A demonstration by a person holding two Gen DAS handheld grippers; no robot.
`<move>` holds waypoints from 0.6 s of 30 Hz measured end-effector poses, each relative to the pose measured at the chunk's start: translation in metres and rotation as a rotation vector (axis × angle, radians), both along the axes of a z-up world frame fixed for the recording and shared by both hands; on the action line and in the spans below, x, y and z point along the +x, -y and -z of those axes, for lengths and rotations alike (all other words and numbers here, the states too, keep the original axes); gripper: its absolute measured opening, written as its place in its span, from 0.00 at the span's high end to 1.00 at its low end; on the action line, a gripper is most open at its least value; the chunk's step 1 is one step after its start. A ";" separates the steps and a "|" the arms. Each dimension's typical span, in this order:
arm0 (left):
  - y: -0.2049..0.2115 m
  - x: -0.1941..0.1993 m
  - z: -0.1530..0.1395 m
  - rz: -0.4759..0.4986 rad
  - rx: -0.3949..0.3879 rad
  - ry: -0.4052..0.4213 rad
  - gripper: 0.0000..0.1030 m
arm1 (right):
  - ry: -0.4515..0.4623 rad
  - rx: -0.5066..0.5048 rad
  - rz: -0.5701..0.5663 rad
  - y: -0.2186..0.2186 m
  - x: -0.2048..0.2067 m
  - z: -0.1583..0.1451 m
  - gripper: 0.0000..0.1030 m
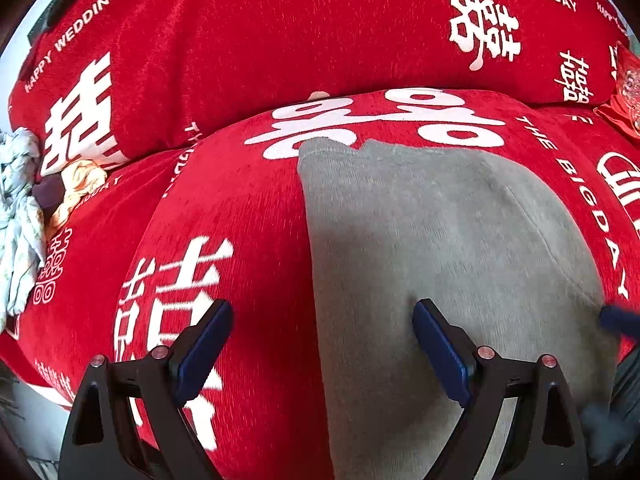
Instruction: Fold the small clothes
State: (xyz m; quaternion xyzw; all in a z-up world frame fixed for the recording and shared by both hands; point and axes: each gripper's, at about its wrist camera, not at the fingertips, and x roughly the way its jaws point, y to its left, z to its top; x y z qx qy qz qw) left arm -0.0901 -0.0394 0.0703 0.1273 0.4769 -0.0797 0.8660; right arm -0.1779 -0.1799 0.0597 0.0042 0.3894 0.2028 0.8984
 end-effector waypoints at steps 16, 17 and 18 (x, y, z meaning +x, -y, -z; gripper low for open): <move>-0.021 -0.068 -0.049 -0.102 -0.144 0.209 0.11 | 0.037 -0.139 0.164 -0.005 -0.025 -0.035 0.24; -0.022 -0.070 -0.048 -0.113 -0.142 0.208 0.11 | 0.027 -0.149 0.178 -0.006 -0.025 -0.033 0.24; -0.023 -0.071 -0.046 -0.120 -0.132 0.199 0.11 | 0.022 -0.156 0.186 -0.007 -0.025 -0.032 0.24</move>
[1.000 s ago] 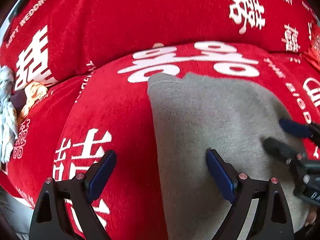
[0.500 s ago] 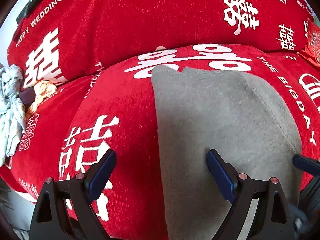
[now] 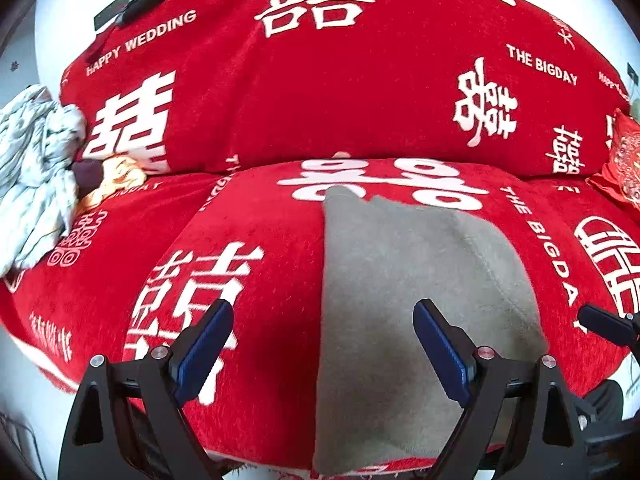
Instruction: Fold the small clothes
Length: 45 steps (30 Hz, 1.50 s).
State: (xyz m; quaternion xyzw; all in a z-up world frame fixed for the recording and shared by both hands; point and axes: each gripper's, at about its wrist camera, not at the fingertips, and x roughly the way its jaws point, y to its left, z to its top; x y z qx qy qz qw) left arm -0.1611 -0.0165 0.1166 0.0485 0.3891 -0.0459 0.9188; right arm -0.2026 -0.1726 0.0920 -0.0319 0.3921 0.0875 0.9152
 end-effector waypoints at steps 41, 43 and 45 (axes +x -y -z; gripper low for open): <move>0.000 -0.068 0.020 -0.006 0.061 0.033 0.11 | -0.071 -0.049 0.113 -0.019 -0.042 0.021 0.24; 0.000 -0.069 0.020 -0.006 0.061 0.034 0.11 | -0.070 -0.049 0.111 -0.019 -0.042 0.021 0.24; 0.000 -0.069 0.020 -0.006 0.061 0.036 0.11 | -0.068 -0.048 0.113 -0.019 -0.043 0.020 0.24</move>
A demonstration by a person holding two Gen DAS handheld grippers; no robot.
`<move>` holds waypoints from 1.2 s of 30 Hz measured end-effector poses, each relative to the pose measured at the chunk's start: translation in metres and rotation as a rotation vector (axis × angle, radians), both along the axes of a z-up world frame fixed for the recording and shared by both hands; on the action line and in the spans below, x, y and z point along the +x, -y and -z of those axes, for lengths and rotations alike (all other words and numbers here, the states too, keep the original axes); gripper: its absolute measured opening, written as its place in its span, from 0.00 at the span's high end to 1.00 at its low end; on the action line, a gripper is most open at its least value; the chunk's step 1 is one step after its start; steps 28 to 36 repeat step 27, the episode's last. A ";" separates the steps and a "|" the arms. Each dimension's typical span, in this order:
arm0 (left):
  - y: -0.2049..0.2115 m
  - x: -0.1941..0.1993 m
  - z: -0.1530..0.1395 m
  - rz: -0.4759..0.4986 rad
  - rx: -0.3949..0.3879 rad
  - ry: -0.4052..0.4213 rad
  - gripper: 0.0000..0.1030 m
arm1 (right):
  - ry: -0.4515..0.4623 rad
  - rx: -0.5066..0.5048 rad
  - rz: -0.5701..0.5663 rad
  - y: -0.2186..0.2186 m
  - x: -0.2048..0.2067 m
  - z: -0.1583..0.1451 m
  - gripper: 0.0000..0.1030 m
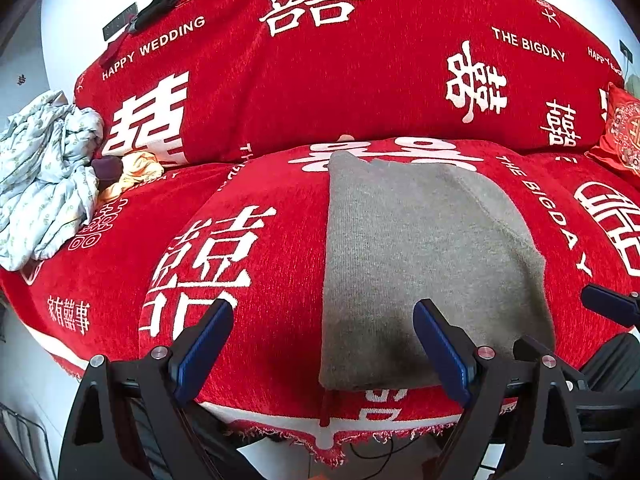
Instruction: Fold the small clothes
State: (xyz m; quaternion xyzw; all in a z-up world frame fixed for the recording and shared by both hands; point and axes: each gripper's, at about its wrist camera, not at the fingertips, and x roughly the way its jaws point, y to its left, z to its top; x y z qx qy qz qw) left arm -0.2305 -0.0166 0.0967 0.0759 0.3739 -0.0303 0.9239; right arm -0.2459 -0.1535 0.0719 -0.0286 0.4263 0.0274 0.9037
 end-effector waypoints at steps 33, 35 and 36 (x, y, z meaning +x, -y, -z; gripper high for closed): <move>0.002 0.002 0.002 0.000 -0.002 -0.018 0.11 | 0.005 0.011 0.011 0.003 -0.002 -0.004 0.24; 0.002 0.002 0.002 0.000 -0.002 -0.018 0.11 | 0.005 0.011 0.011 0.003 -0.002 -0.004 0.24; 0.002 0.002 0.002 0.000 -0.002 -0.018 0.11 | 0.005 0.011 0.011 0.003 -0.002 -0.004 0.24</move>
